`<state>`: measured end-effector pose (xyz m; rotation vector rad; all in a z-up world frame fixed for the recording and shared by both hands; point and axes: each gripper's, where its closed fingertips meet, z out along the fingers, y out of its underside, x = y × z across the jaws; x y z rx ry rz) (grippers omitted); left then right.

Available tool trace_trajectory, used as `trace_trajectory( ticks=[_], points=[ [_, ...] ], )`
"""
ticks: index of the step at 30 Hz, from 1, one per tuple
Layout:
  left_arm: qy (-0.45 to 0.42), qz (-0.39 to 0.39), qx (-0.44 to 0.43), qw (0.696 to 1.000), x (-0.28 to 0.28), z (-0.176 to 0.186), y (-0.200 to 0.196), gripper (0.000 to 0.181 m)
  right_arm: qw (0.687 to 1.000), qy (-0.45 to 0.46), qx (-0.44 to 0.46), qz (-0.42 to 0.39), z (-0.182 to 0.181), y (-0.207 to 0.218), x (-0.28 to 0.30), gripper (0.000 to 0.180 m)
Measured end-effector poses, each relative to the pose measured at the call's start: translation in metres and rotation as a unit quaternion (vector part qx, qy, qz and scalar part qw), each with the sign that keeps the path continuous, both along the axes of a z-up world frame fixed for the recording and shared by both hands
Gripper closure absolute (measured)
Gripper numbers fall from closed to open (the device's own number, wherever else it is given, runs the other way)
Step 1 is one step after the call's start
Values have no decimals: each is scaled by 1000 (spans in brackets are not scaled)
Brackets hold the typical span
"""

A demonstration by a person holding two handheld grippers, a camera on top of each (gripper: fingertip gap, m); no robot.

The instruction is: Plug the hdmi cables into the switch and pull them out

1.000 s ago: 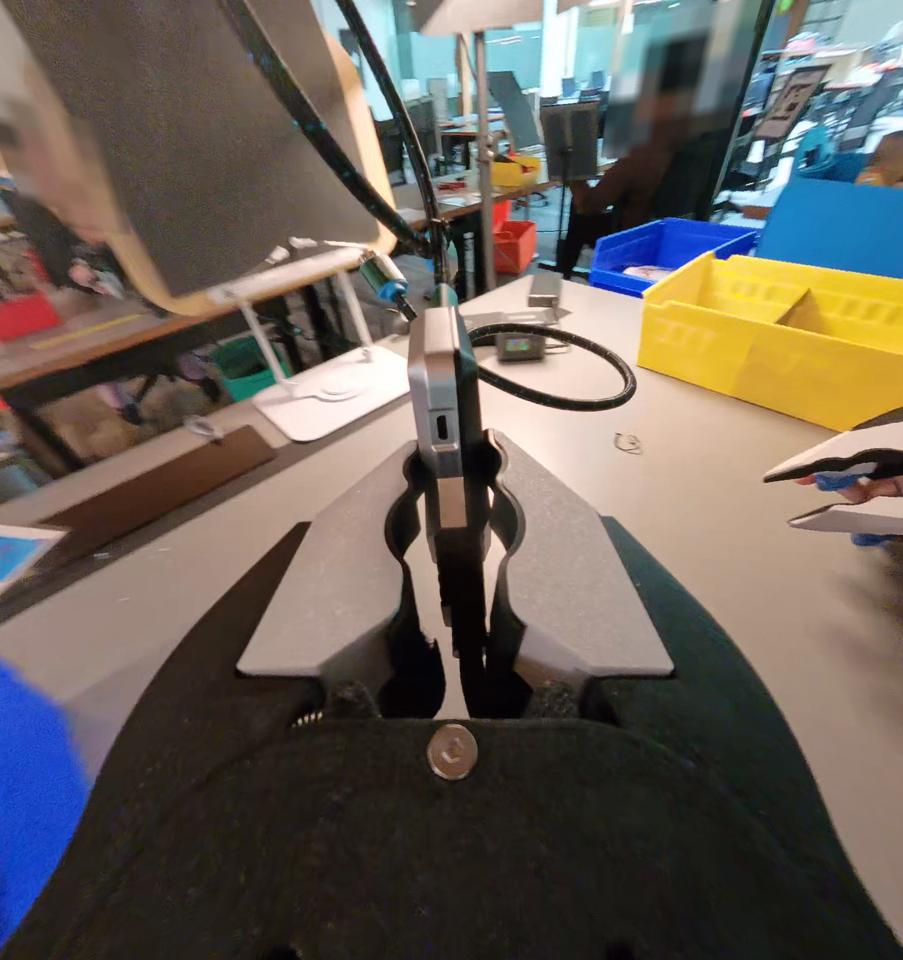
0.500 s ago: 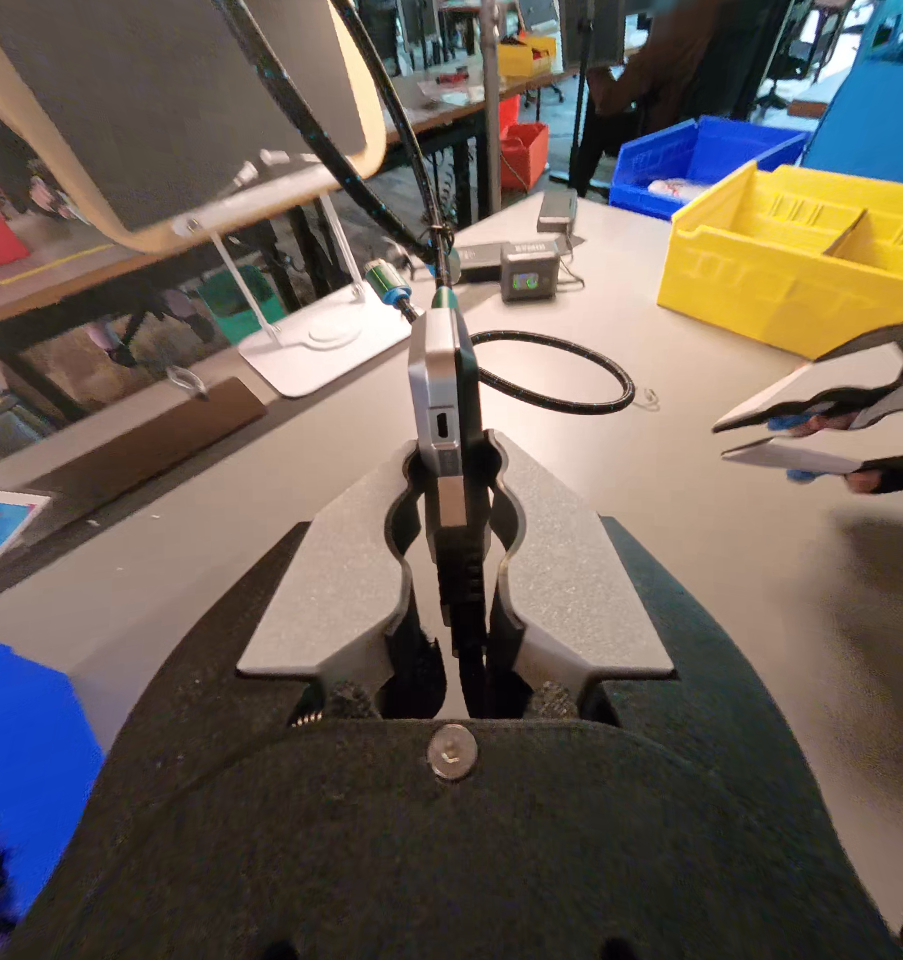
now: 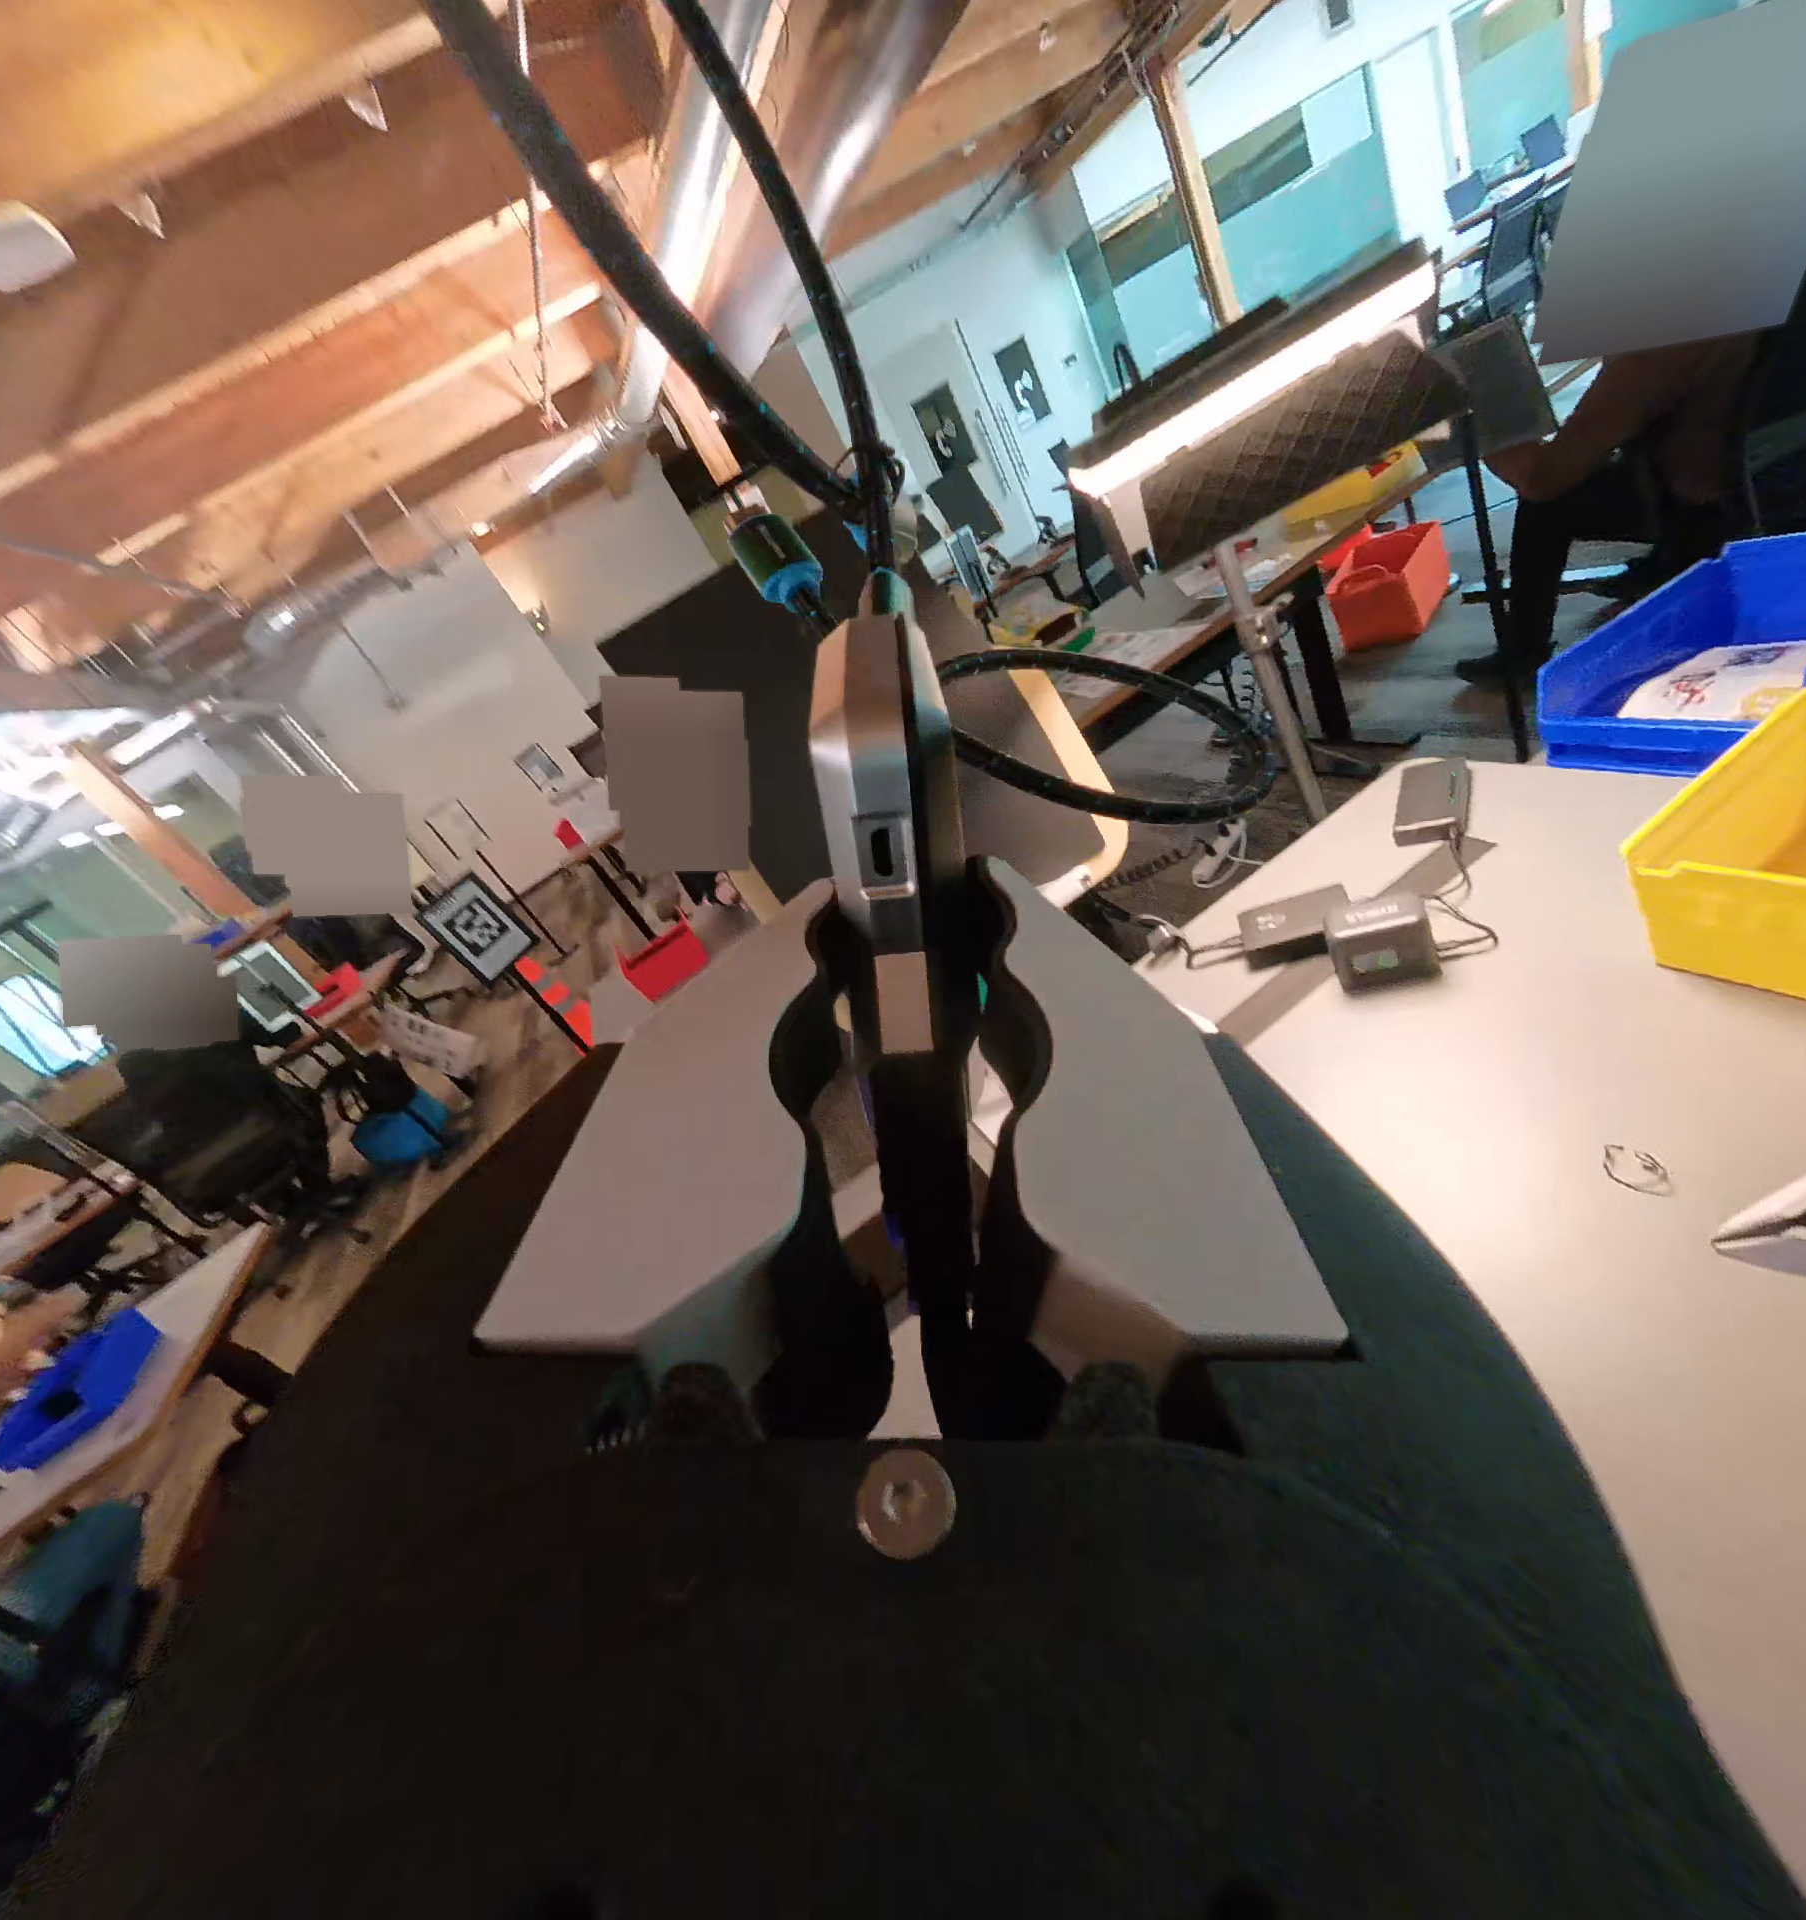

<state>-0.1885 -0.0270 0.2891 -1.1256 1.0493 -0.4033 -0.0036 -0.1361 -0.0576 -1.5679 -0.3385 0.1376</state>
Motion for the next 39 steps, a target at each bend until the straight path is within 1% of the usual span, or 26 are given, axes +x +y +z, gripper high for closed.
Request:
trace_trajectory(
  ticks=[3,6,12,19,22,25,28,30,32,35,39],
  points=[
    [0,1,24,1000,12,28,-17,159,1000,3,-3,-2,-1,0,2,179],
    [-2,-16,21,1000,28,47,-33,159,1000,1,-5,0,-3,1,1,179],
    [5,-84,-12,996,68,63,-61,160,1000,0,-8,-5,-5,1,3,179],
    [-10,-102,1,995,99,99,-83,160,1000,0,-3,-11,-3,0,5,179],
    [-11,-112,-7,994,110,94,-88,160,1000,-4,5,-18,0,-2,8,179],
    [-8,-137,-49,989,121,61,-82,160,999,0,14,-29,5,-5,15,179],
    [-1,-174,-140,975,131,3,-63,159,999,0,17,-43,6,-6,23,179],
    [9,-199,-197,960,138,-44,-45,159,999,-1,19,-47,6,-7,27,179],
    [33,-227,-262,937,143,-97,-30,160,998,-5,21,-50,6,-8,28,179],
    [74,-262,-336,902,148,-179,-13,160,998,-15,27,-51,6,-8,28,179],
    [122,-278,-374,877,151,-271,0,160,998,-26,44,-36,9,-9,18,179]
  ],
)
